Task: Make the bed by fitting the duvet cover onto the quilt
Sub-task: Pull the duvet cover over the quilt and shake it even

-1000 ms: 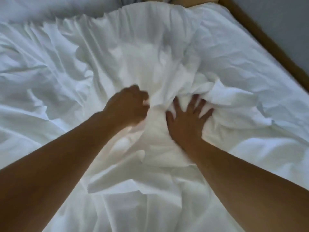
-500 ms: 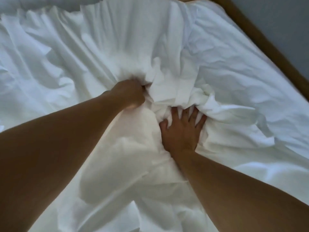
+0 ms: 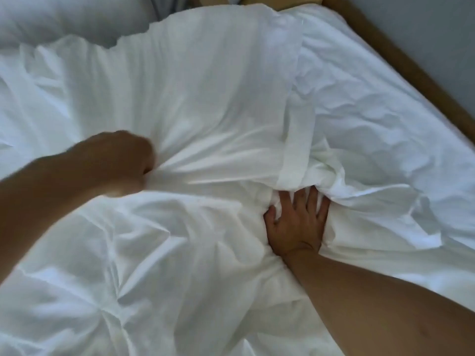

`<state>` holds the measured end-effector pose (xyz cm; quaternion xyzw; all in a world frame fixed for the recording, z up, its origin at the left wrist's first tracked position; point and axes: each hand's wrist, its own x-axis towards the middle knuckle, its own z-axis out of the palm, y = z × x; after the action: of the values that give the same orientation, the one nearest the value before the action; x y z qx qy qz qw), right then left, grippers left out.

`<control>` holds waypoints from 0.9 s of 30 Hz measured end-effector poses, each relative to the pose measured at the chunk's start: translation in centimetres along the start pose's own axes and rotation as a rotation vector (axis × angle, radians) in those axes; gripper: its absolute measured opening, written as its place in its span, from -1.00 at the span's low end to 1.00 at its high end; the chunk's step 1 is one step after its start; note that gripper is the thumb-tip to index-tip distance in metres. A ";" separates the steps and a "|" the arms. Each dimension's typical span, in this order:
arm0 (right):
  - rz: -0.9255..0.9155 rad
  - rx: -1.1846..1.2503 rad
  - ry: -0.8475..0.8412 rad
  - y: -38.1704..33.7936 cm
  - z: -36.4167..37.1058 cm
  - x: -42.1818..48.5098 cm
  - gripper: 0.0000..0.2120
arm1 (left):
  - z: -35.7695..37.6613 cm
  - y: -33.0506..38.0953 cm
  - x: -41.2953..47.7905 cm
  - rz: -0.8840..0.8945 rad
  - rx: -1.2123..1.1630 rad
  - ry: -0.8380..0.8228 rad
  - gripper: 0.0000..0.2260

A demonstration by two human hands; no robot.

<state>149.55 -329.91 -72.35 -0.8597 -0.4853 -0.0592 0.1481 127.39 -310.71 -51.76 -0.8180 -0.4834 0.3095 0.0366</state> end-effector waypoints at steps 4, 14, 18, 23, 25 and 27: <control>0.006 -0.017 -0.025 -0.1 -0.2 0.1 -0.46 | -2.3 0.3 -1.8 0.068 -0.009 -0.074 -0.88; -0.039 0.011 0.012 0.4 0.9 0.2 -0.41 | -3.5 9.4 8.6 0.139 -0.199 0.268 -0.78; -0.012 0.018 -0.038 0.4 0.8 0.3 -0.39 | -1.0 3.4 8.3 0.190 -0.082 0.630 -0.80; 0.002 0.011 -0.072 0.1 0.3 0.4 -0.39 | 1.0 3.1 8.3 -0.235 -0.283 0.261 -0.63; -0.001 0.012 -0.074 0.1 0.4 0.4 -0.38 | 0.0 5.9 10.0 -0.266 -0.462 0.177 -0.55; -0.005 0.006 -0.072 0.2 0.6 0.4 -0.37 | -2.0 8.4 11.2 -0.113 -0.516 0.273 -0.45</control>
<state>149.89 -329.48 -72.83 -0.8595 -0.4928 -0.0270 0.1328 138.71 -305.58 -58.43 -0.8062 -0.5814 0.0610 -0.0911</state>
